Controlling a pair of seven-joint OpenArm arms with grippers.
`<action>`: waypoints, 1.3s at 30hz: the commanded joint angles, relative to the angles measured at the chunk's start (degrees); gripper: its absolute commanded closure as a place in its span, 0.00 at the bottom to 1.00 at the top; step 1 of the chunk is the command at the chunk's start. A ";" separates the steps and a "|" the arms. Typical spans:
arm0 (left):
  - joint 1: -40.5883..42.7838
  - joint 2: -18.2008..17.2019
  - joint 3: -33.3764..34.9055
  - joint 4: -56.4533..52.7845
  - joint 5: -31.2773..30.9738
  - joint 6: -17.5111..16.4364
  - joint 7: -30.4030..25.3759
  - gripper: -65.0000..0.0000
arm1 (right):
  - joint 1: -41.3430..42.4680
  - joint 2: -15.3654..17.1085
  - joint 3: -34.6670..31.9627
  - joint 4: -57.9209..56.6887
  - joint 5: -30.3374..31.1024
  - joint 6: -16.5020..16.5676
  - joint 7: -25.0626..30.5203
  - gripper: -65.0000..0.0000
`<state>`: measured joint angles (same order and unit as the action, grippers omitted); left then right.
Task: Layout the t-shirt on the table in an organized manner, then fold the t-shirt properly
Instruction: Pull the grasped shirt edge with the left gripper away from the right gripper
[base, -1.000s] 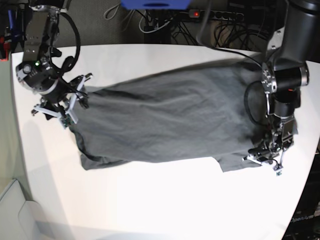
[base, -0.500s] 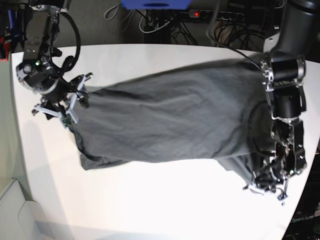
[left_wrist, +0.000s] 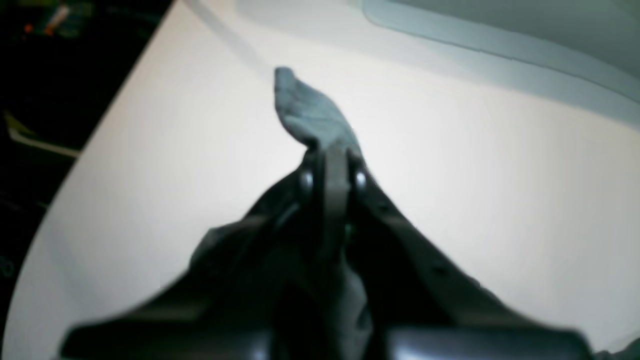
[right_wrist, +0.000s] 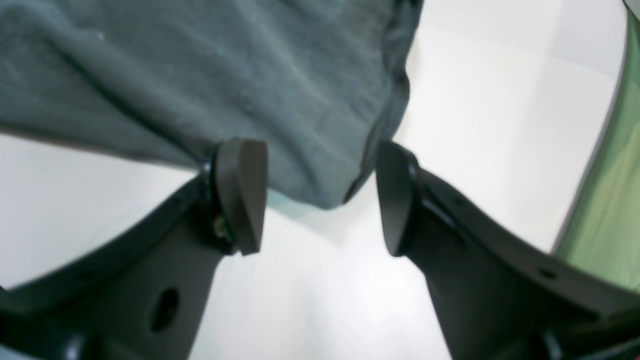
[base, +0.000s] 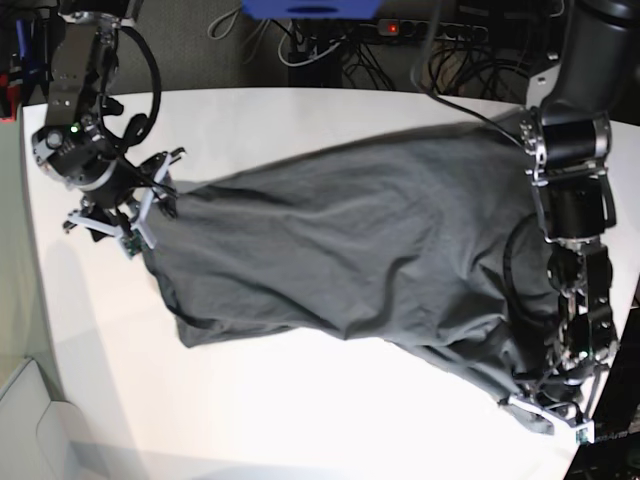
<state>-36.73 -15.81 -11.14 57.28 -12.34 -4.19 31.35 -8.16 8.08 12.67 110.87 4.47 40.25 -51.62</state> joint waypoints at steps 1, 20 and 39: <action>-2.87 -0.49 -0.16 -0.62 0.87 0.01 -2.74 1.00 | 0.65 0.50 0.13 0.91 0.50 -0.25 1.20 0.46; -16.06 -1.11 -0.07 -33.06 10.71 0.01 -20.76 1.00 | 0.47 0.50 0.04 0.91 0.50 -0.25 1.20 0.46; -14.39 -4.36 0.37 -36.05 10.89 0.01 -20.06 1.00 | 0.65 0.50 0.04 0.91 0.50 -0.25 1.20 0.46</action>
<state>-48.47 -18.85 -10.76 20.18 -1.48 -4.58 13.06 -8.19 8.08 12.58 110.87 4.47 40.25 -51.59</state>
